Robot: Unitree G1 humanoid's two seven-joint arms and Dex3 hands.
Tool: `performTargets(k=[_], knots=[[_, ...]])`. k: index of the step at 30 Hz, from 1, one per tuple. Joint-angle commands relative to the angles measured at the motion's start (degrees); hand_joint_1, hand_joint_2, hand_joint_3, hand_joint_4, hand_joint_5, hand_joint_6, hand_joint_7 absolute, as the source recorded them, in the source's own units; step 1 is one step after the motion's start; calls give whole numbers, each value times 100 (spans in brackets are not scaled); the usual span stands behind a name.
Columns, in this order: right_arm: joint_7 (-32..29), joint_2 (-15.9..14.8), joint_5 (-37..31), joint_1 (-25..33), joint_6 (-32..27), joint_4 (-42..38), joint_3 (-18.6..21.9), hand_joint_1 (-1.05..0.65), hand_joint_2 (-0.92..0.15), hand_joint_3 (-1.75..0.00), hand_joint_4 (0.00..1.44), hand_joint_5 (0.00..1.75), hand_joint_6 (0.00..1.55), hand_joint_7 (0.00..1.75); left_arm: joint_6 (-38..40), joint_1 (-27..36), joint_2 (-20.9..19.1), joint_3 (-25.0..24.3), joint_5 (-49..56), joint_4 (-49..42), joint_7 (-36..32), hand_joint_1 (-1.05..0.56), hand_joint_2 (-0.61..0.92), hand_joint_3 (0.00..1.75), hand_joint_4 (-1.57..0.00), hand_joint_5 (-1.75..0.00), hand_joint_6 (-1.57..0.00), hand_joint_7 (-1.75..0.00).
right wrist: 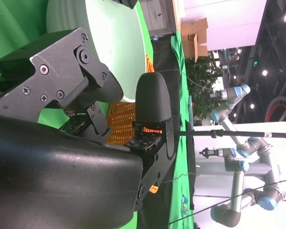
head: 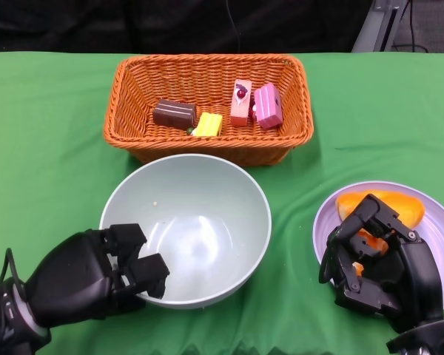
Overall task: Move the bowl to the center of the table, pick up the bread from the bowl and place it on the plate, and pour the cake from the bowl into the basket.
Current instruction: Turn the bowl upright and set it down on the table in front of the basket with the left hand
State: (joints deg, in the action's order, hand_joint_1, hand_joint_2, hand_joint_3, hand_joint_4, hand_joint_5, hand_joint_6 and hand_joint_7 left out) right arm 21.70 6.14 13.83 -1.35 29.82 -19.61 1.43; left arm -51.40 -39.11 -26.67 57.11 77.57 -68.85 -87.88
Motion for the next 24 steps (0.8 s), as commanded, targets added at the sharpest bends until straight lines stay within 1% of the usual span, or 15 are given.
performTargets(k=[1,2,3,8,12,13,16,17,18,19,20,21,23,24], knots=[[-5,-62,54,-20,87,-43,72,0,-58,-123,79,175,52,166,-60,140,-180,137,-44,-38,-244,-8,81,43,-68,-175,-44,-175],[-3,-54,60,-24,106,-58,76,0,-58,-123,79,175,52,166,-28,168,-185,180,-40,-42,-244,-10,82,43,-68,-175,-43,-175],[1,-49,64,-27,121,-68,79,0,-58,-123,79,175,52,167,-2,184,-189,213,-42,-44,-242,-12,81,37,-68,-175,-43,-175],[-5,-50,59,-31,89,-68,78,1,-58,-123,78,175,52,165,82,234,-223,349,-40,-44,-277,-12,76,26,-68,-175,-41,-175],[-7,-50,54,-35,74,-74,75,2,-59,-123,78,175,52,165,220,276,-233,371,-64,-17,-405,-10,79,24,-67,-175,-42,-175],[-22,-47,42,-32,69,-68,73,2,-58,-123,78,175,53,165,263,289,-235,364,-69,2,-439,-12,81,20,-68,-175,-43,-175],[-47,-42,35,-23,32,-46,67,1,-58,-123,78,175,53,165,330,327,-246,298,-142,51,-462,-14,84,16,-69,-175,-47,-172],[-38,-43,47,-22,20,-44,66,0,-57,-122,78,175,53,165,345,335,-257,266,-178,70,-462,-12,85,14,-69,-175,-52,-166],[-31,-43,56,-22,13,-43,65,0,-58,-122,78,175,53,165,354,340,-264,244,-202,83,-462,-12,86,12,-69,-175,-58,-154],[-33,-40,58,-20,14,-42,65,1,-58,-122,79,175,53,165,327,344,-278,212,-249,78,-461,-13,87,10,-69,-169,-63,-138],[-41,-42,42,-20,31,-48,65,1,-58,-122,79,175,53,166,300,345,-290,187,-286,71,-461,-16,88,6,-71,-155,-73,-110],[-66,-36,22,-17,39,-44,65,1,-58,-122,79,175,53,166,271,344,-301,169,-320,66,-461,-20,90,4,-75,-134,-81,-84],[-88,-34,18,-12,-3,-23,60,1,-58,-123,79,175,53,167,242,339,-325,152,-367,69,-461,-29,92,7,-80,-96,-92,-41],[-51,-33,59,-16,-5,-26,59,1,-58,-123,79,175,52,167,212,346,-332,130,-399,88,-461,-31,92,7,-81,-87,-94,-31]])
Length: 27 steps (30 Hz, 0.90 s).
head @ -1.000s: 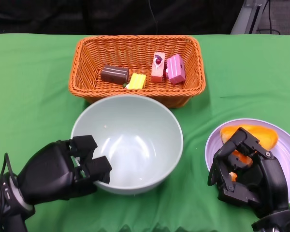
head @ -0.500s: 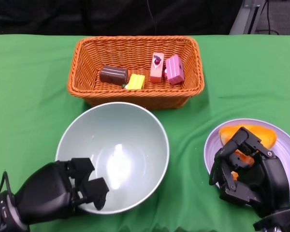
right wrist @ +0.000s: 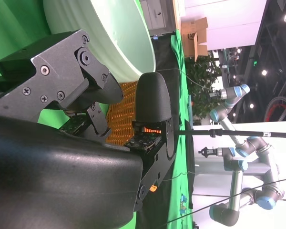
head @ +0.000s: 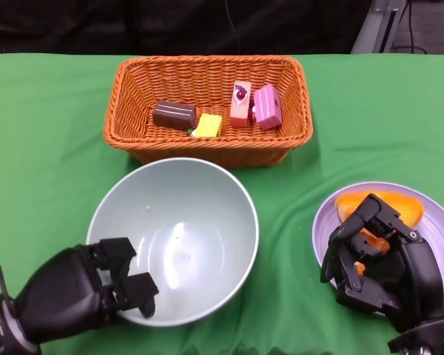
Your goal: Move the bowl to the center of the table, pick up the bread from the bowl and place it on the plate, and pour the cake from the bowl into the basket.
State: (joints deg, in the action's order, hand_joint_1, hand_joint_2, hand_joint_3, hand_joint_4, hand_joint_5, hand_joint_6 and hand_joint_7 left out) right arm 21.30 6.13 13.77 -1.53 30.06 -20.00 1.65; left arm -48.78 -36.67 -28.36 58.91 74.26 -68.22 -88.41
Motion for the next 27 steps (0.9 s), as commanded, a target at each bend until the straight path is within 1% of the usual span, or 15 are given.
performTargets(k=[1,3,4,6,8,10,13,17,20,22,25,27], knots=[[10,-33,99,-1,-52,15,38,2,-58,-123,79,175,52,168,-101,116,-161,-88,-113,41,-409,-33,92,7,-77,-78,-91,-21],[65,-48,118,-23,-1,-29,42,2,-59,-123,79,175,51,168,-168,136,-160,-125,-169,32,-408,-37,92,4,-71,-66,-87,-10],[65,-51,107,-30,12,-43,45,3,-59,-124,79,175,51,168,-213,144,-169,-131,-199,15,-397,-46,92,4,-65,-55,-80,-5],[43,-50,82,-34,6,-51,52,3,-58,-123,79,175,50,169,-256,174,-186,-170,-265,32,-403,-59,92,6,-61,-32,-70,-1],[34,-45,83,-25,-19,-35,50,2,-58,-123,80,175,51,169,-293,212,-188,-241,-334,72,-409,-70,92,9,-57,-18,-60,0],[46,-56,81,-23,-19,-37,46,2,-59,-124,80,175,51,169,-348,232,-187,-292,-377,66,-409,-76,92,12,-54,-13,-54,0],[34,-54,75,-32,4,-59,59,2,-58,-123,80,175,51,169,-423,244,-187,-340,-439,27,-395,-91,92,17,-41,-3,-36,0],[19,-56,59,-12,-37,-20,44,2,-58,-123,80,175,51,169,-890,261,-206,-468,-681,-50,-40,-103,92,22,-32,0,-24,0],[-95,-51,-26,-4,-45,-9,47,0,-57,-122,80,175,53,168,-1817,272,-241,-702,-1142,-201,742,-105,92,27,-26,0,-19,0],[27,-69,36,-31,73,-80,41,2,-59,-123,80,175,52,168,-2317,264,-264,-883,-1452,-266,1274,-105,92,30,-26,-1,-20,-1],[31,-71,53,-26,-16,-64,49,1,-58,-122,80,175,51,168,-2849,248,-303,-1134,-1822,-302,2030,-105,92,35,-27,-1,-20,-1],[16,-55,68,-14,-62,-40,57,-1,-58,-121,80,175,52,168,-3431,269,-228,-1394,-2342,-535,2791,-105,92,36,-28,-1,-22,-1]])
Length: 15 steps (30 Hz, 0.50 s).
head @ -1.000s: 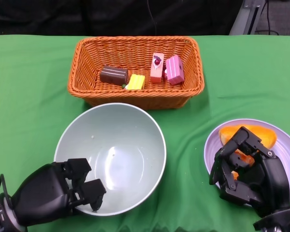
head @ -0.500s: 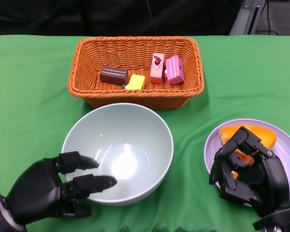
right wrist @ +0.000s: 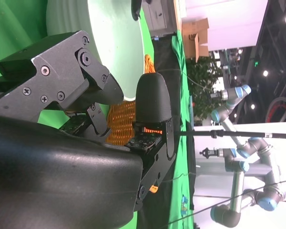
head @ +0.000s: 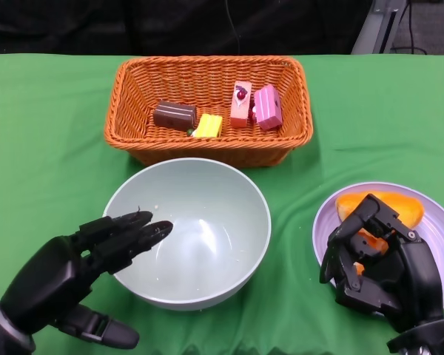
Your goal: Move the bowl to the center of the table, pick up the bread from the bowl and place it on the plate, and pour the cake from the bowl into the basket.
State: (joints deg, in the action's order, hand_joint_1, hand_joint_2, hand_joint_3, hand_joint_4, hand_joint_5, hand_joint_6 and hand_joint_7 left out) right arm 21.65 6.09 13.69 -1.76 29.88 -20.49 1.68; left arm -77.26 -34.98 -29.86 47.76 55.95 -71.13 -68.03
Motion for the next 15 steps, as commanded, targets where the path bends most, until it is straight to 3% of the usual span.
performTargets(k=[1,4,8,10,12,15], knots=[[9,-46,93,6,1,-5,55,-1,-58,-121,80,175,52,168,-945,118,29,-446,-885,-508,1223,-105,92,34,-29,-2,-23,-2],[31,-45,78,6,81,-12,46,1,-58,-121,80,175,52,168,-1481,269,421,-1012,-2071,-1037,2465,-97,92,26,-38,-5,-30,-3],[66,-75,56,68,3,182,-24,-1,-57,-121,81,175,53,169,-1524,478,904,-1605,-3751,-1075,4155,-69,92,18,-59,-8,-51,-5],[49,-92,-21,138,-15,367,-94,-2,-57,-121,80,175,54,166,-644,941,1075,-1636,-5854,53,5853,-55,92,14,-76,-11,-68,-5],[31,-102,-59,210,-97,548,-161,-3,-56,-120,79,175,54,164,30,1263,1151,-1662,-7260,986,7025,-48,92,14,-87,-14,-78,-6],[10,-152,-178,321,-220,838,-264,-7,-55,-119,78,175,54,163,464,1494,1245,-1794,-8211,1756,7938,-39,92,18,-96,-18,-87,-8]])
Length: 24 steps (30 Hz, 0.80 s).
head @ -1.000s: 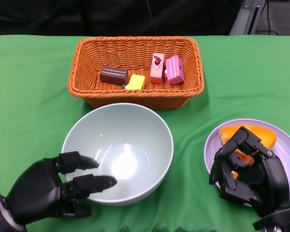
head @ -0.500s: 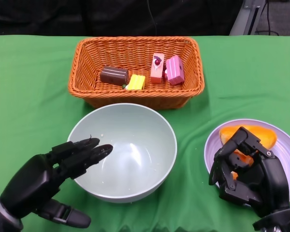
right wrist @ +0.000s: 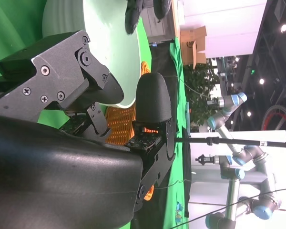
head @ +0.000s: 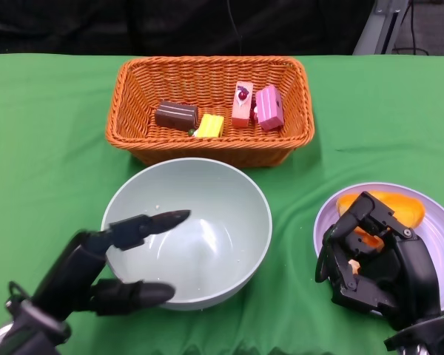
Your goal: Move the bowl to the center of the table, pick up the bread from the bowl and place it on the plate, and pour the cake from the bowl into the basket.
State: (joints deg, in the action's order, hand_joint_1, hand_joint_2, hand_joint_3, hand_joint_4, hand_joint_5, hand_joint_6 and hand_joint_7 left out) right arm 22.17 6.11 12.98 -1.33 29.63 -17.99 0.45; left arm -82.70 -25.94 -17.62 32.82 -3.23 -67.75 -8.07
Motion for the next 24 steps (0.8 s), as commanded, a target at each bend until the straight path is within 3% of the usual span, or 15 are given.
performTargets(k=[1,3,7,8,9,11,13,15,17,21,24], knots=[[-5,-187,-163,307,-189,682,-188,-8,-55,-118,78,175,55,163,1110,654,62,-367,-2492,1621,2142,-37,92,20,-98,-19,-88,-8],[53,-275,-323,351,-165,871,-299,-8,-53,-119,77,175,55,163,1351,793,136,-568,-2665,1998,2347,-24,92,26,-104,-32,-100,-12],[248,-444,-301,419,-348,1253,-551,-7,-48,-119,76,175,58,158,2215,1172,323,-1073,-2977,3004,3005,-5,92,42,-82,-105,-115,-20],[316,-485,-261,426,-385,1324,-611,-7,-47,-118,76,174,59,157,2468,1268,356,-1176,-3014,3265,3165,-3,92,43,-79,-117,-112,-31],[398,-529,-224,428,-410,1387,-671,-8,-45,-118,77,173,60,154,2688,1350,388,-1267,-3003,3510,3306,-3,92,42,-77,-129,-100,-61],[498,-571,-192,448,-406,1496,-783,-9,-43,-117,78,169,65,147,3088,1492,442,-1395,-2905,3954,3535,-3,92,42,-75,-143,-87,-93],[557,-600,-170,485,-445,1632,-865,-9,-42,-118,80,166,69,142,3494,1628,474,-1505,-2783,4350,3687,-3,92,43,-77,-151,-83,-108],[635,-632,-149,508,-451,1749,-940,-12,-41,-118,80,166,70,140,3838,1731,504,-1591,-2702,4680,3880,-5,79,62,-79,-155,-82,-116],[674,-651,-132,549,-525,1903,-1014,-13,-41,-118,79,165,70,139,4136,1816,545,-1657,-2709,4951,4133,-8,74,67,-81,-155,-82,-117],[671,-697,-136,615,-660,2144,-1131,-16,-41,-114,80,164,73,136,4544,1952,607,-1813,-2636,5275,4507,-11,72,66,-81,-155,-82,-117],[677,-744,-163,692,-808,2367,-1255,-19,-44,-112,79,165,74,133,4821,2127,632,-1895,-2538,5556,4657,-13,74,55,-81,-154,-86,-108]])
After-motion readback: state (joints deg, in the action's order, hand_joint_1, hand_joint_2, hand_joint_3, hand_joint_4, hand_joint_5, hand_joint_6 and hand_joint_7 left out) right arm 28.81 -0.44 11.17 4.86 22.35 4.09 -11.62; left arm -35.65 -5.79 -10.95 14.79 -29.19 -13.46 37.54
